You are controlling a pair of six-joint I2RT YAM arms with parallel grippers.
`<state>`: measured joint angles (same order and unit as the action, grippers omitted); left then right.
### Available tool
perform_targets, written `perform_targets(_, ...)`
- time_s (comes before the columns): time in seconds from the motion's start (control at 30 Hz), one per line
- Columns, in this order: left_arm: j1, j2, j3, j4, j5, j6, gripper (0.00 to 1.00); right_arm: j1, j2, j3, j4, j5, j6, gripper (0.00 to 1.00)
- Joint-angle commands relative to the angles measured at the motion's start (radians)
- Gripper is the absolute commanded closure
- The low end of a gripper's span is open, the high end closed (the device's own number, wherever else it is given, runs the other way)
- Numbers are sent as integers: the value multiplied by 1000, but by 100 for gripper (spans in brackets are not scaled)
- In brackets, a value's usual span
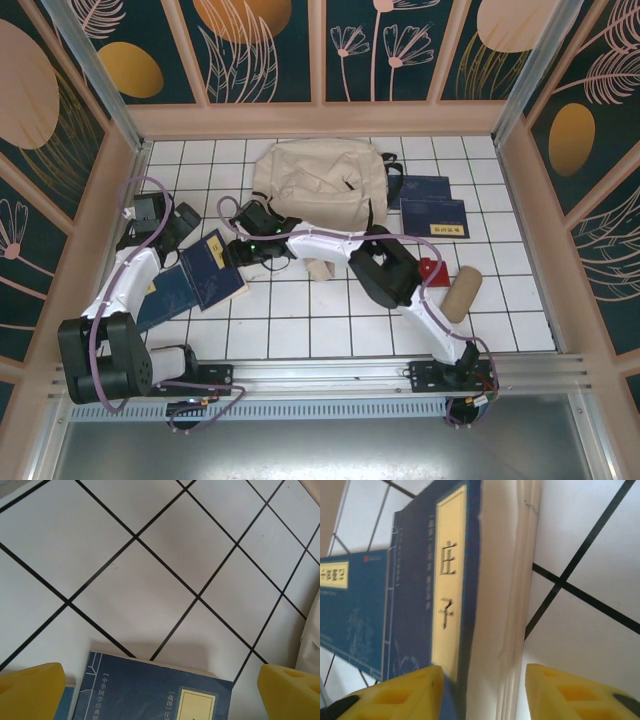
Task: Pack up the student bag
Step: Move the book to the center of the table, then pick up the book at the center of the table.
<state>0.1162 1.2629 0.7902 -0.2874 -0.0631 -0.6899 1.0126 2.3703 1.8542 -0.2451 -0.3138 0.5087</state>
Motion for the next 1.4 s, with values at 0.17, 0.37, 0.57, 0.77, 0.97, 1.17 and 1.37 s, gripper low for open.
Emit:
perform_targets(0.17,6,18,3,27,46,6,1,0,-11,8,-8,-70,-11,92)
perform_targets(0.37,7,14,-18,37,119,24,2,-24,-166,-203,36,36,-17,100)
perform_targets(0.57,5,21,-37,14,225,40,1,-53,-346,-447,72,159,0,100)
perform_targets(0.77,-8,-30,-132,17,326,-9,2,-57,-405,-498,68,159,-1,72)
perform_targets(0.97,-85,-104,-253,27,350,-85,2,-59,-322,-417,18,182,3,63)
perform_targets(1.17,-124,-111,-341,82,395,-125,7,-68,-264,-378,0,191,12,65)
perform_targets(1.37,-133,-68,-359,130,454,-105,21,-67,-219,-355,-25,185,8,71)
